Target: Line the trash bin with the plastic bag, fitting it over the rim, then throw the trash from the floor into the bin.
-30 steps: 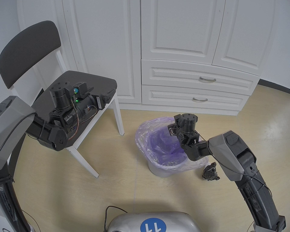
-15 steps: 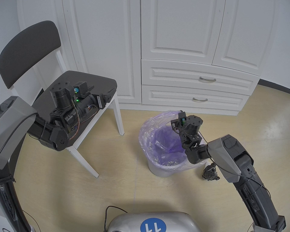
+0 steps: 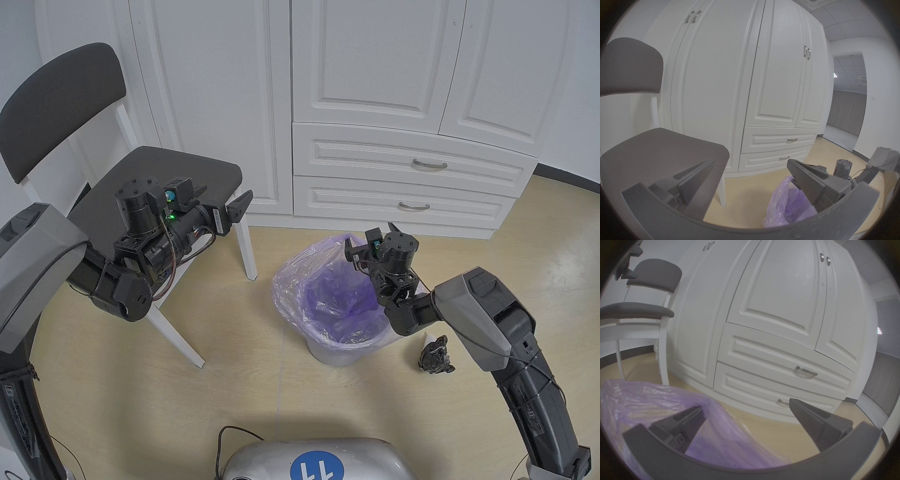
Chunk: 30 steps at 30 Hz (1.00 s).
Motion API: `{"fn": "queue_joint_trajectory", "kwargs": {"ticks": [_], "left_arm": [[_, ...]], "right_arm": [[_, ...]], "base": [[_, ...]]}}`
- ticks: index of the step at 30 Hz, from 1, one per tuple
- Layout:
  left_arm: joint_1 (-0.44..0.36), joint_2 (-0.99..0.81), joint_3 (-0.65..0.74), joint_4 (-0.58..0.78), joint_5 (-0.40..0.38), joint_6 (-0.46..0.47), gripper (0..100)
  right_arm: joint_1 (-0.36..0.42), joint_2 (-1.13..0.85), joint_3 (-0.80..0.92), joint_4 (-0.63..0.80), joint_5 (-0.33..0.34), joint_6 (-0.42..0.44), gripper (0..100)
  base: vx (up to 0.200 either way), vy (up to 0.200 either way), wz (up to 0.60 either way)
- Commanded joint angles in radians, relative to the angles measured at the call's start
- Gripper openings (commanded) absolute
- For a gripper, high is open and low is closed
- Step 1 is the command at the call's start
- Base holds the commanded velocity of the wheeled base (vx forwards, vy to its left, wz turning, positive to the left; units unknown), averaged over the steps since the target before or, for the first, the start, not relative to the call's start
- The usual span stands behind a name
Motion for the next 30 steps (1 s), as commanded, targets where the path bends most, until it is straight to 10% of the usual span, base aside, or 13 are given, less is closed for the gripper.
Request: {"fn": "queue_joint_trajectory", "kwargs": {"ticks": [1,14,23,30], "left_arm": [[-0.072,0.029,0.050,-0.002,-0.002,0.000,100],[-0.234,0.224,0.001,0.042,0.009,-0.004,100],[-0.220,0.382,-0.384,0.507,0.021,-0.001,100],[-0.212,0.629,-0.864,0.808,0.181,0.003,100]], "right_arm": [[0.026,-0.441,0.507,0.230,0.085,0.068,100],[0.016,-0.537,0.820,0.220,0.080,0.414,100],[-0.065,-0.434,0.788,0.237,0.087,0.483,100],[-0.096,-0.325,0.644,0.282,0.077,0.458,100]], "base": [[0.000,0.000,0.00],[0.000,0.000,0.00],[0.000,0.000,0.00],[0.000,0.000,0.00]]}}
